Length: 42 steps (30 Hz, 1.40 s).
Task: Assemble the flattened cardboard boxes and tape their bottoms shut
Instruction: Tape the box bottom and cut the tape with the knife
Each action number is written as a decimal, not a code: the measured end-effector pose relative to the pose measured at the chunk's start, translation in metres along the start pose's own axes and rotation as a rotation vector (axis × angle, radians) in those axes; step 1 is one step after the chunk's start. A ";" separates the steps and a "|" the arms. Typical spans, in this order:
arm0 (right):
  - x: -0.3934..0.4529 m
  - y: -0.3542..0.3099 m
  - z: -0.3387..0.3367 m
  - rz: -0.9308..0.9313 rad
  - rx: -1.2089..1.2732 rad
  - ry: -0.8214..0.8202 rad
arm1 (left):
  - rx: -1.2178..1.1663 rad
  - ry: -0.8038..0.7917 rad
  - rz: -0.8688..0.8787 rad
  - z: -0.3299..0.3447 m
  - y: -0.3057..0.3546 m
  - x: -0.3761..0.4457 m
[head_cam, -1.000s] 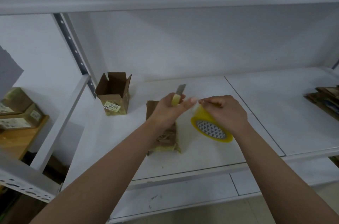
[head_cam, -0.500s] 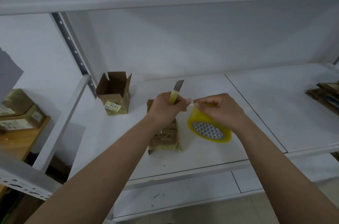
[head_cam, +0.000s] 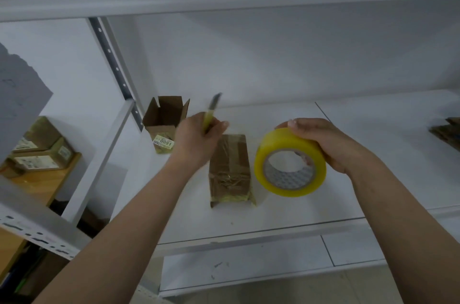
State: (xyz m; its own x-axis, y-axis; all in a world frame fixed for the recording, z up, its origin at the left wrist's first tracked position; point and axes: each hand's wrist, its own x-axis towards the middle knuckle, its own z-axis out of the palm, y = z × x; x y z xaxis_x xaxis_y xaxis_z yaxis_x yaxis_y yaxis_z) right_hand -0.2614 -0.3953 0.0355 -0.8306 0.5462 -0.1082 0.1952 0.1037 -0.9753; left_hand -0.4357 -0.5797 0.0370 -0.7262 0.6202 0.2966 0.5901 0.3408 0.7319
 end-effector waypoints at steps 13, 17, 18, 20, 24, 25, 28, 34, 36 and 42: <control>0.006 0.033 0.030 0.109 -0.829 0.024 | -0.163 -0.009 -0.364 -0.007 -0.060 -0.054; 0.010 0.034 0.038 0.134 -0.931 0.061 | -0.174 -0.002 -0.389 0.002 -0.071 -0.054; 0.012 0.036 0.040 0.144 -0.950 0.065 | -0.190 -0.003 -0.406 0.006 -0.074 -0.054; 0.014 0.039 0.046 0.168 -0.972 0.066 | -0.248 -0.009 -0.461 0.015 -0.080 -0.056; 0.019 0.045 0.053 0.229 -0.998 0.028 | -0.397 -0.048 -0.581 0.031 -0.087 -0.058; 0.020 0.046 0.055 0.240 -0.998 0.019 | -0.432 -0.065 -0.606 0.035 -0.088 -0.059; 0.022 0.052 0.060 0.254 -0.980 -0.001 | -0.533 -0.113 -0.665 0.045 -0.089 -0.060; 0.023 0.062 0.064 0.269 -0.949 -0.014 | -0.701 -0.193 -0.726 0.058 -0.090 -0.065; 0.024 0.064 0.063 0.272 -0.948 -0.015 | -0.692 -0.207 -0.725 0.061 -0.092 -0.066; 0.026 0.065 0.063 0.278 -0.949 -0.023 | -0.510 -0.262 -0.694 0.076 -0.101 -0.077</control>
State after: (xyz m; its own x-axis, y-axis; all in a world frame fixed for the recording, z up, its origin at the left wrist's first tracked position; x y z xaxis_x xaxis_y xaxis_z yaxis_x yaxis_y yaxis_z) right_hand -0.3035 -0.4264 -0.0431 -0.6996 0.6370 -0.3237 0.7139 0.6029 -0.3562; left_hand -0.4126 -0.6083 -0.1059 -0.7202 0.5542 -0.4173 -0.2248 0.3826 0.8961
